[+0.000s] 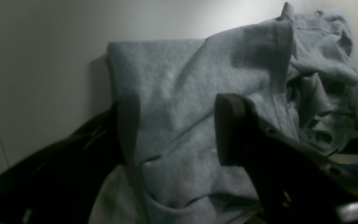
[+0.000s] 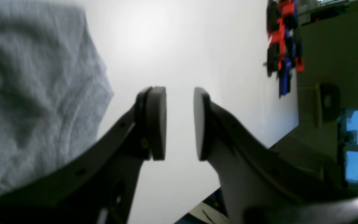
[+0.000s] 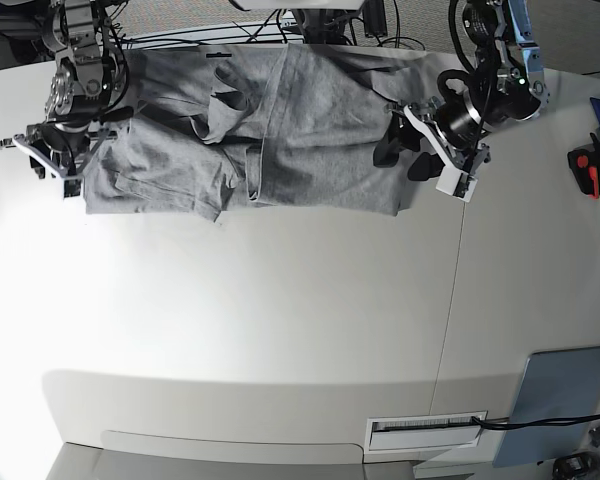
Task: Fold the T-shirt properly
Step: 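Grasp the strip end with the left gripper and fold it toward the right gripper, then move the right gripper to grasp the other strip end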
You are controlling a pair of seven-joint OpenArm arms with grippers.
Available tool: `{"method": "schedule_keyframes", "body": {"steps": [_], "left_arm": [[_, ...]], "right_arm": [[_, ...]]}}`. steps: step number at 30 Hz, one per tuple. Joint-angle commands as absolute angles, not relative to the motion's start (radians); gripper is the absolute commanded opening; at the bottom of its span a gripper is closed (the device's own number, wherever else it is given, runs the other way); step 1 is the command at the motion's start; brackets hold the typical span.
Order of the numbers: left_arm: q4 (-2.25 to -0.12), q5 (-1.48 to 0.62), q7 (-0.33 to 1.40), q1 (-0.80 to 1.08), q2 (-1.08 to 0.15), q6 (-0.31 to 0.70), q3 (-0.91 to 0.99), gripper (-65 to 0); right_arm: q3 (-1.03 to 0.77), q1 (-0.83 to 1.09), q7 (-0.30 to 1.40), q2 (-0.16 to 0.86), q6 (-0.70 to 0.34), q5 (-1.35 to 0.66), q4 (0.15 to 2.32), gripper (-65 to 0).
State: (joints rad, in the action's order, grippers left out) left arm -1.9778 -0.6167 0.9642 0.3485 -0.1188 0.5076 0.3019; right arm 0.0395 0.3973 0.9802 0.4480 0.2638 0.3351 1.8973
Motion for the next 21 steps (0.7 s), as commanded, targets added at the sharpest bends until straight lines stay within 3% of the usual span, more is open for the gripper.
{"method": "schedule_keyframes", "body": {"steps": [1,6,10,13,16,21], "left_arm": [[-1.996,-0.635,0.939,0.344,-0.122,0.518,0.303,-26.6],[-1.996,-0.635,0.916,0.343,-0.122,0.518,0.303,-26.6],[-1.996,-0.635,0.917,0.344,-0.122,0.518,0.303,-26.6],[-1.996,-0.635,0.917,0.344,-0.122,0.518,0.303,-26.6],[-1.996,-0.635,0.917,0.344,-0.122,0.518,0.303,-26.6],[-1.996,-0.635,0.918,0.344,-0.122,0.518,0.303,-26.6]], "right_arm": [[0.030,0.402,0.965,0.463,0.283,0.339,1.918,-49.5],[-0.041,0.421,0.928,0.463,0.231,0.107,1.917,-49.5],[-0.187,0.413,0.923,0.462,0.062,-0.199,1.917,-49.5],[-0.315,0.413,1.019,0.462,-0.128,-0.477,1.917,-49.5],[-0.425,0.416,1.115,0.462,-0.249,-0.675,1.916,-49.5],[-0.506,0.416,1.144,0.463,-0.324,-0.596,1.916,-49.4]]}}
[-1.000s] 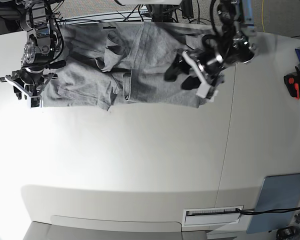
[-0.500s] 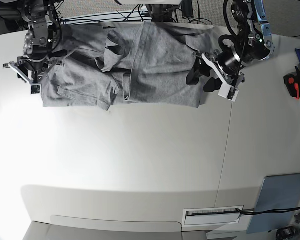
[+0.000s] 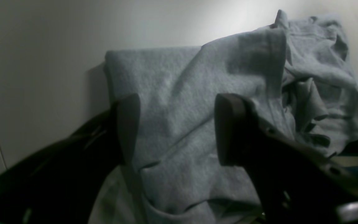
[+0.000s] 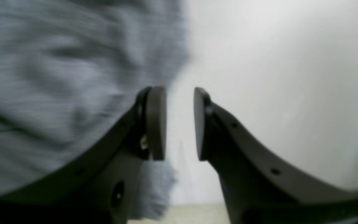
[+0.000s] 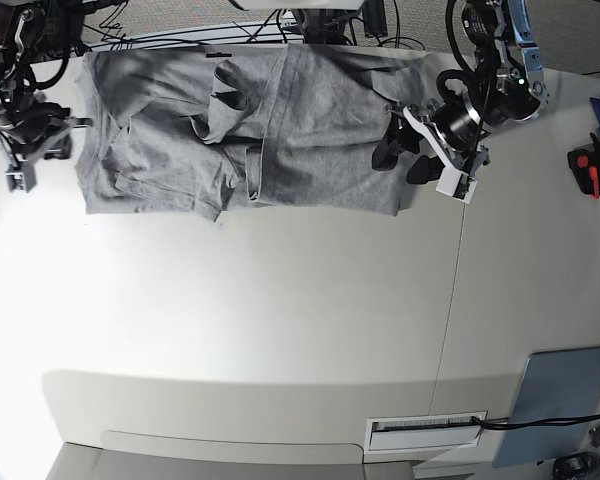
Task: Fold the T-shirt properly
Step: 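Move the right gripper to grasp the other strip end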
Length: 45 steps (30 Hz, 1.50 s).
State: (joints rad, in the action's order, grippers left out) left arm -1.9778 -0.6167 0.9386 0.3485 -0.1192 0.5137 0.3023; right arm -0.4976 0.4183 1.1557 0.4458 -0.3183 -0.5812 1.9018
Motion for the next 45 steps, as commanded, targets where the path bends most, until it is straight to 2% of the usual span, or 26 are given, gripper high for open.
{"method": "schedule_keyframes", "body": {"steps": [1,5,9,10,13,17,21,27,32,39,45], "left_arm": [[-1.996,-0.635,0.918,0.344,-0.122,0.518,0.303,-26.6],[-1.996,-0.637,0.917,0.344,-0.122,0.518,0.303,-26.6],[-1.996,-0.643,0.919,0.344,-0.122,0.518,0.303,-26.6],[-1.996,-0.643,0.919,0.344,-0.122,0.518,0.303,-26.6],[-1.996,-0.643,0.920,0.344,-0.122,0.518,0.303,-26.6],[-1.996,-0.643,0.919,0.344,-0.122,0.518,0.303,-26.6],[-1.996,-0.643,0.917,0.344,-0.122,0.518,0.303,-26.6],[-1.996,-0.643,0.917,0.344,-0.122,0.518,0.303,-26.6],[-1.996,-0.643,0.916,0.344,-0.122,0.518,0.303,-26.6],[-1.996,-0.643,0.916,0.344,-0.122,0.518,0.303,-26.6],[-1.996,-0.643,0.917,0.344,-0.122,0.518,0.303,-26.6]], "right_arm": [[-0.506,0.417,1.168,0.462,-0.326,-0.583,1.916,-49.4],[-0.506,0.428,1.217,0.462,-0.364,-0.574,1.916,-48.5],[-0.506,0.457,1.153,0.459,-0.369,-0.555,1.915,-29.5],[-0.506,0.466,1.133,0.457,-0.369,-0.550,1.913,-27.1],[-0.505,0.472,1.098,0.457,-0.365,-0.572,1.853,-26.7],[-0.505,0.440,1.135,0.458,-0.361,-0.718,1.705,-26.7],[-0.505,0.393,1.196,0.457,-0.463,-0.860,1.597,-26.7],[-0.505,0.317,1.227,0.457,-0.477,-0.917,1.449,-26.8],[-0.503,0.302,1.283,0.457,-0.528,-1.043,1.427,-26.8],[-0.503,0.301,1.283,0.451,-0.528,-1.047,1.427,-26.8],[-0.448,0.292,1.277,0.390,-0.561,-1.016,1.427,-26.8]]}}
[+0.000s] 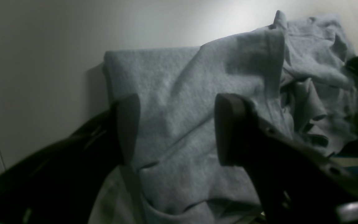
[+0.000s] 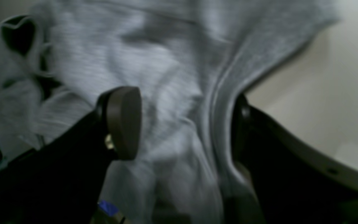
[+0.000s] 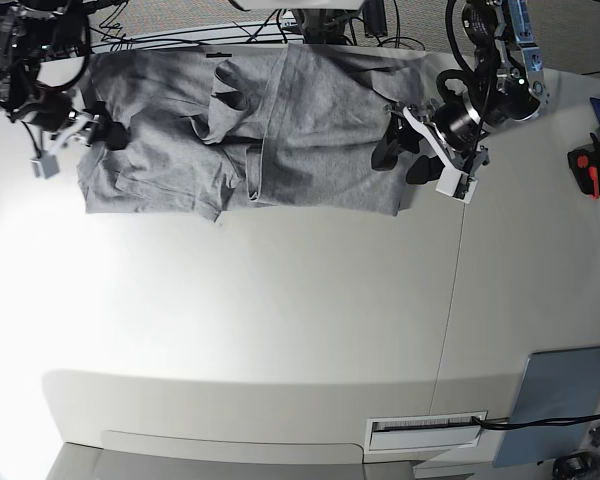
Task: Fold the T-shirt properly
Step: 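Move the right gripper to grasp the other strip end, then lift the strip end with the right gripper and fold it toward the left gripper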
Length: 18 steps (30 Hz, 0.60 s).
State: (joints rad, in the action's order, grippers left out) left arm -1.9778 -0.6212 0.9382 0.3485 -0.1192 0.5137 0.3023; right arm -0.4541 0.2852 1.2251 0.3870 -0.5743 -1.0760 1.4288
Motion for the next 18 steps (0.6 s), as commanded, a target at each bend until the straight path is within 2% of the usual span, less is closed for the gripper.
{"method": "schedule_keyframes", "body": {"steps": [1,8,10,13,15,18], "left_arm": [[-1.996,-0.643,0.917,0.344,-0.122,0.518,0.303,-26.6],[-1.996,-0.641,0.917,0.344,-0.122,0.518,0.303,-26.6],[-1.996,-0.639,0.917,0.344,-0.122,0.518,0.303,-26.6],[-1.996,-0.638,0.917,0.344,-0.122,0.518,0.303,-26.6],[-1.996,-0.638,0.917,0.344,-0.122,0.518,0.303,-26.6],[-1.996,-0.631,0.917,0.344,-0.122,0.518,0.303,-26.6]], "right_arm": [[-0.428,0.288,1.275,0.385,-0.560,-1.004,1.427,-26.8],[-0.365,0.249,1.265,0.377,-0.542,-0.951,1.427,-27.8],[-0.364,0.247,1.265,0.376,-0.542,-0.948,1.427,-34.2],[-0.364,0.247,1.265,0.377,-0.542,-0.948,1.427,-49.3],[-0.364,0.246,1.261,0.377,-0.547,-0.948,1.427,-57.2],[-0.372,0.246,1.248,0.378,-0.565,-0.942,1.443,-64.6]]}}
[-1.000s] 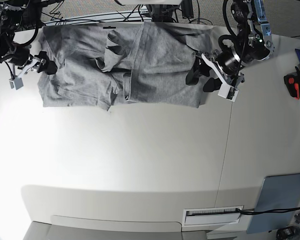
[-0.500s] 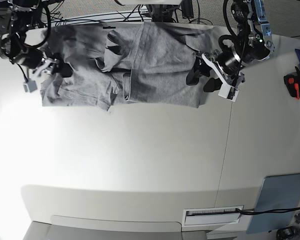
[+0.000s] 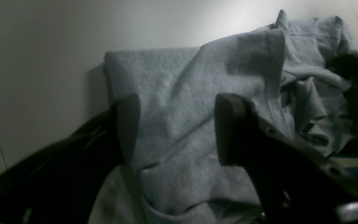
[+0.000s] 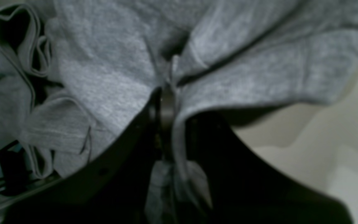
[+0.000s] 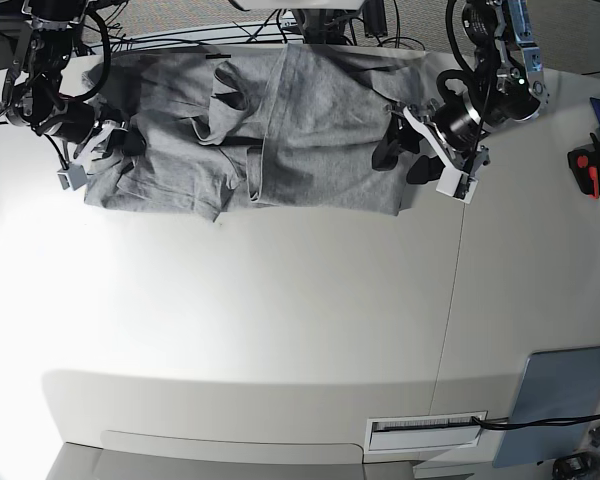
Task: Fold the T-shirt properly
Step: 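Lift the strip end with the right gripper and fold it toward the left gripper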
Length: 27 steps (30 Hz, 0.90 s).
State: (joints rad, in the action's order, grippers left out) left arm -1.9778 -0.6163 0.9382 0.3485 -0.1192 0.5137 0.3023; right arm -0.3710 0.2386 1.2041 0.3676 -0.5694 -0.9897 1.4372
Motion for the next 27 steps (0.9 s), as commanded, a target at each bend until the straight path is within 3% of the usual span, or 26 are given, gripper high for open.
{"method": "schedule_keyframes", "body": {"steps": [1,10,13,18,27], "left_arm": [[-1.996,-0.618,0.917,0.344,-0.122,0.518,0.303,-26.6],[-1.996,-0.572,0.916,0.352,-0.122,0.517,0.303,-26.6],[-1.996,-0.574,0.915,0.352,-0.122,0.518,0.303,-26.6],[-1.996,-0.575,0.916,0.352,-0.122,0.517,0.303,-26.6],[-1.995,-0.575,0.917,0.373,-0.122,0.517,0.303,-26.6]], "right_arm": [[-0.381,0.246,1.248,0.380,-0.564,-0.929,1.461,-65.0],[-0.543,0.252,1.340,0.379,-0.551,-0.863,1.748,-65.0],[-0.530,0.255,1.380,0.373,-0.487,-0.870,1.856,-65.0],[-0.430,0.255,1.371,0.353,-0.463,-0.845,2.012,-65.0],[-0.134,0.250,1.282,0.159,-0.417,-0.699,2.140,-65.0]]}}
